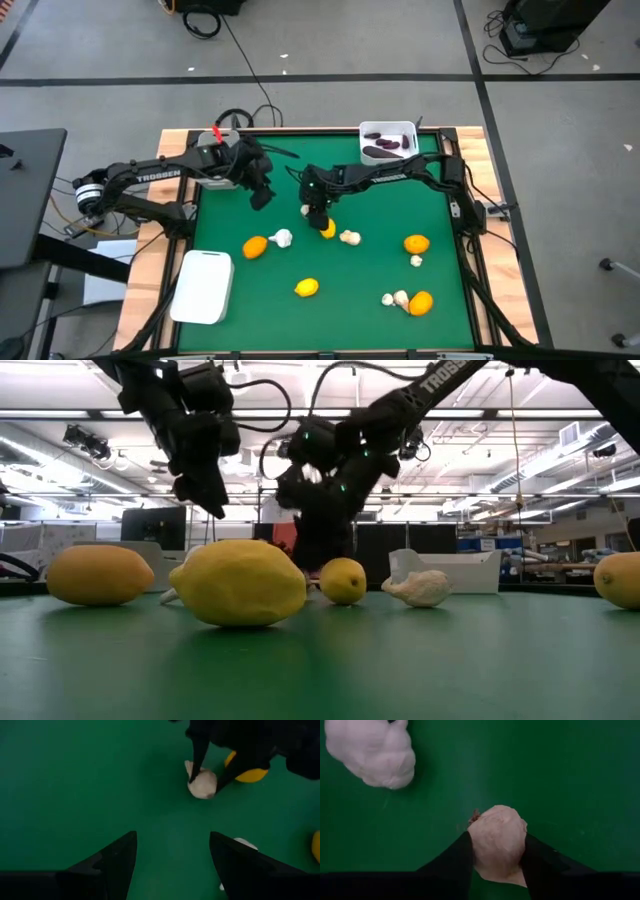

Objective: Sort produce into baskets
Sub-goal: Put the garlic into the gray bin

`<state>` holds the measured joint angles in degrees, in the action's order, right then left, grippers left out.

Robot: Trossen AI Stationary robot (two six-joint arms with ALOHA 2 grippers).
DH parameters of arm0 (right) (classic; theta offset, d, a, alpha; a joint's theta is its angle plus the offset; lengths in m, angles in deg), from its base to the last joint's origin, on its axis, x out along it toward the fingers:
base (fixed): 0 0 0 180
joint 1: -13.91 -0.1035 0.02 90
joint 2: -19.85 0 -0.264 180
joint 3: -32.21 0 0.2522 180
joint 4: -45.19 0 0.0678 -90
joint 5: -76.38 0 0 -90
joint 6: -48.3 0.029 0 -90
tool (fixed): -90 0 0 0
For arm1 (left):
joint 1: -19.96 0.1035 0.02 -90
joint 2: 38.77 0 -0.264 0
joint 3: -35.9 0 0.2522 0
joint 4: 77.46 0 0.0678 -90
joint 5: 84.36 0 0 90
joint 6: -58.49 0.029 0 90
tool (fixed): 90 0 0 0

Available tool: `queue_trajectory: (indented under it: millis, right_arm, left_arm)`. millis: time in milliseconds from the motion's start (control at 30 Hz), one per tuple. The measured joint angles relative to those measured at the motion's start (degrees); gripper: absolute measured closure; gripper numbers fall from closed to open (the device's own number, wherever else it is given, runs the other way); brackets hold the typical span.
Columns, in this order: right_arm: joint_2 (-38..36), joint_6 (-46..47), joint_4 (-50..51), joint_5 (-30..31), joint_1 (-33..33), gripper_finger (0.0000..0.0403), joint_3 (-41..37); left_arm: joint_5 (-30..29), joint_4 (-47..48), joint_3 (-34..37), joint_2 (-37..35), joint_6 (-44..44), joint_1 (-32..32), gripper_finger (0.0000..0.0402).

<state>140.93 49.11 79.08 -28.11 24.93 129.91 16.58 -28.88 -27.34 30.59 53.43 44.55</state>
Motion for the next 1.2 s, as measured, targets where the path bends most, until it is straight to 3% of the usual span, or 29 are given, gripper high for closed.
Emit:
queue_trajectory:
  millis: [167, 367, 500, 733, 967, 1200]
  right_arm:
    - [-4.17, 0.38, -2.39, 0.45, 1.15, 0.0254, 2.69]
    - [-7.56, -6.38, -2.25, 11.00, 0.94, 0.0253, 4.39]
    - [-9.60, -8.84, -2.61, 14.34, 0.97, 0.0253, 4.99]
    - [-11.95, -12.40, -3.61, 16.89, 0.58, 0.0252, 4.98]
    - [-12.03, -14.91, -5.25, 17.57, -0.89, 0.0252, 4.97]
    - [-11.99, -14.89, -5.58, 20.89, -1.63, 0.0250, 4.88]
  left_arm:
    - [0.25, -2.90, 0.00, 0.00, -3.44, -0.72, 0.0147]
    - [3.65, -14.05, 0.00, 0.00, -13.72, -0.14, 0.0147]
    - [4.33, -18.00, 0.00, 0.00, -17.60, 0.56, 0.0147]
    - [1.42, -19.73, 0.00, 0.00, -19.66, 1.77, 0.0147]
    - [7.29, -29.11, 0.00, 0.69, -21.59, 1.77, 0.0147]
    - [10.38, -28.72, -0.02, 4.02, -24.37, 1.91, 0.0168]
